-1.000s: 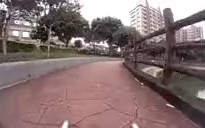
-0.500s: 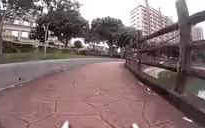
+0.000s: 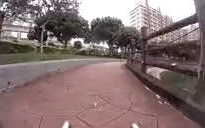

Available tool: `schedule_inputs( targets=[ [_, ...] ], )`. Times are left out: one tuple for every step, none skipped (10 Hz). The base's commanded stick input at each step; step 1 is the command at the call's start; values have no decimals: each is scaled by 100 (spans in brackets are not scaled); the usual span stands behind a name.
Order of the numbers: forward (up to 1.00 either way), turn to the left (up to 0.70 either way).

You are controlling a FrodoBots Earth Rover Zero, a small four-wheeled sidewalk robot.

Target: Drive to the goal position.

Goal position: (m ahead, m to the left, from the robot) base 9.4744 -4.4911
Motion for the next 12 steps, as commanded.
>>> schedule_inputs(
  targets=[
    [70,-6],
    [70,-19],
    [70,-31],
    [70,-29],
    [70,0],
    [70,0],
    [70,0],
    [70,0],
    [70,0],
    [70,0],
    [70,0],
    [70,0]
  ],
)
